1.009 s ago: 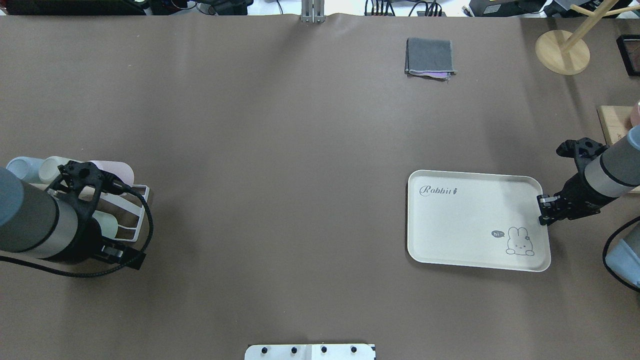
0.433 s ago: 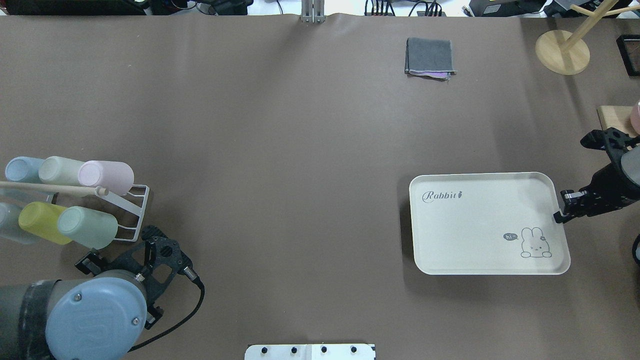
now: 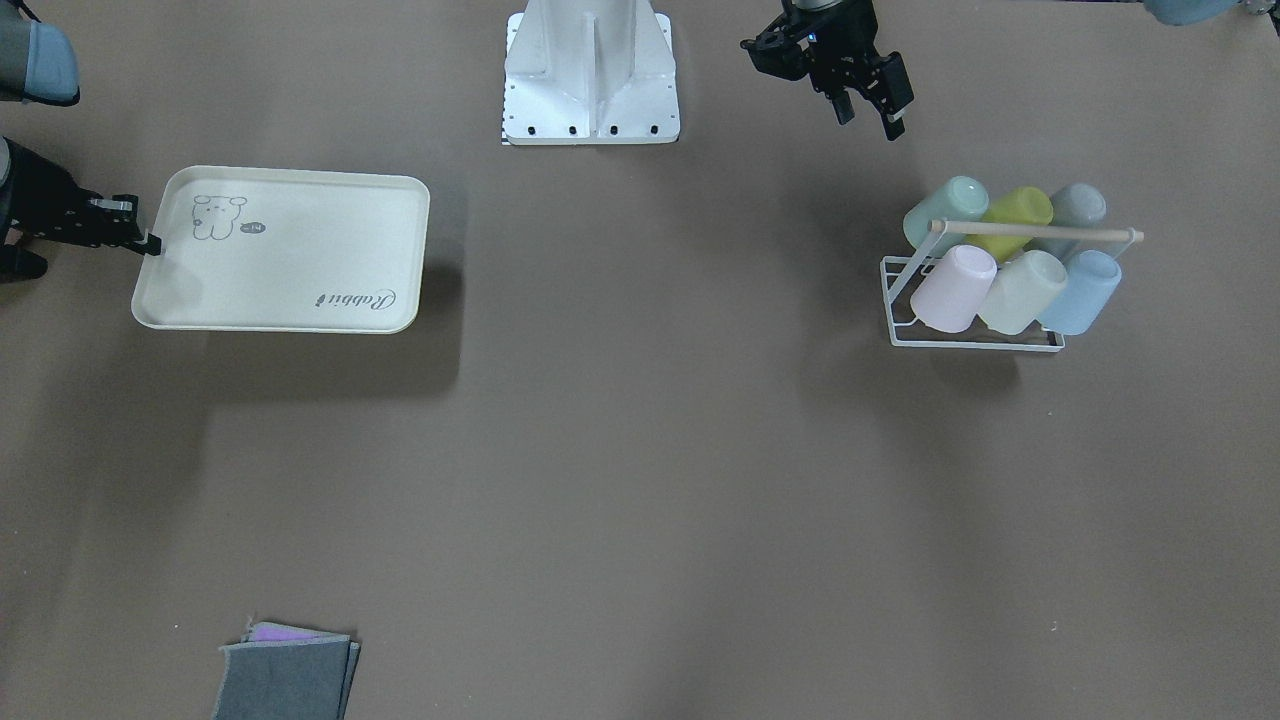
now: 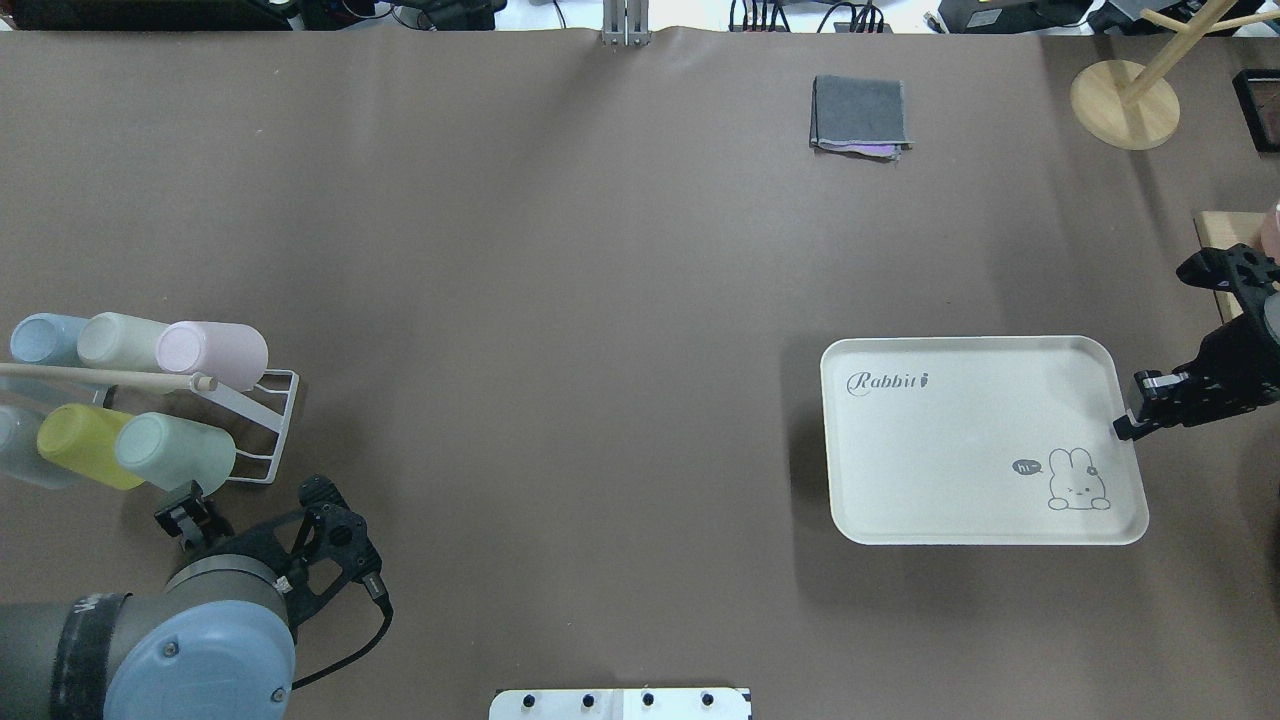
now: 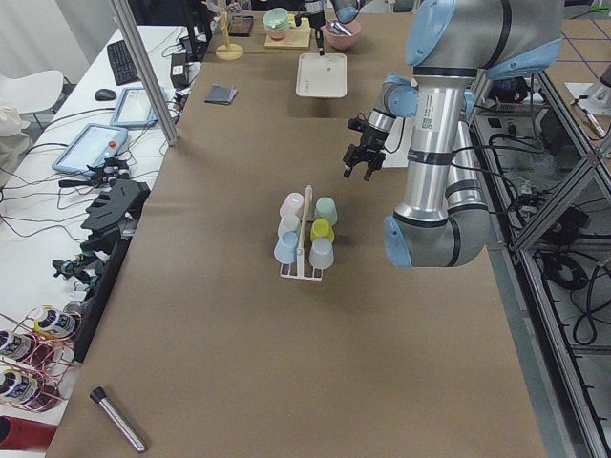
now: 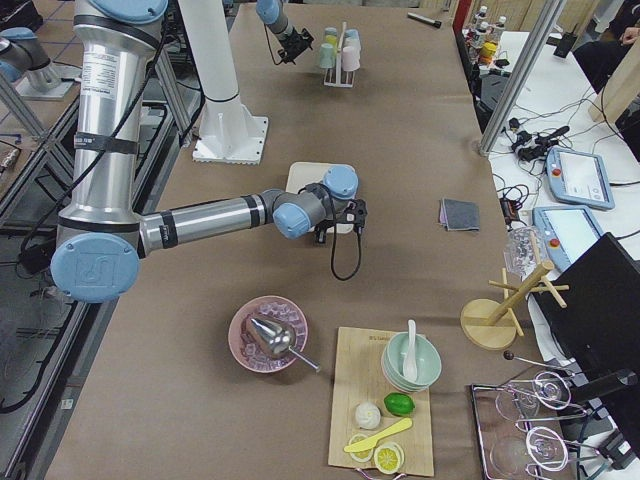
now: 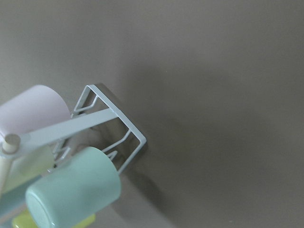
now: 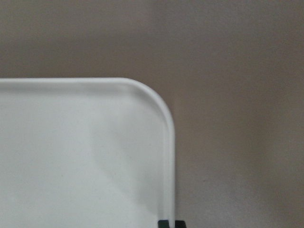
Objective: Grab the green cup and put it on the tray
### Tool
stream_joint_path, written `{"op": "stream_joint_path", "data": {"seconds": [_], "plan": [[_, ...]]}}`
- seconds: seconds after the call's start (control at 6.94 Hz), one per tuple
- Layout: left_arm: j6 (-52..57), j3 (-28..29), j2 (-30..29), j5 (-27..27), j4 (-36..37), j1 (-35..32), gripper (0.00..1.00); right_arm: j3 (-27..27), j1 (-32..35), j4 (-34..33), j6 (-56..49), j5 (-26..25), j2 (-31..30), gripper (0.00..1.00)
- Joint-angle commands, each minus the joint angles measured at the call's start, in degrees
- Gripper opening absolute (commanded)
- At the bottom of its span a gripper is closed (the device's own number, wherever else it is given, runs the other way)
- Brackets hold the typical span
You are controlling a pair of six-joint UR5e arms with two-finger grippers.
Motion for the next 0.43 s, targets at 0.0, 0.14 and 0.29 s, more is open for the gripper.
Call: {"op": "stream_joint_path", "data": {"seconds": [0.0, 0.14, 0.29], "plan": [[7.4, 0.4, 2.5, 8.0, 1.4, 4.3, 0.96, -2.1, -0.7, -0.7, 0.7, 0.2, 7.0, 0.0], [10.8, 1.0, 3.9, 10.6, 2.6, 7.5, 0.95, -3.5, -2.3, -2.6, 2.3, -0.2, 11.3, 0.0], [11.4, 0.9, 4.7, 13.4, 7.1, 9.0, 0.94, -3.8, -5.1, -3.3, 4.2, -2.1, 14.5, 0.0]]}}
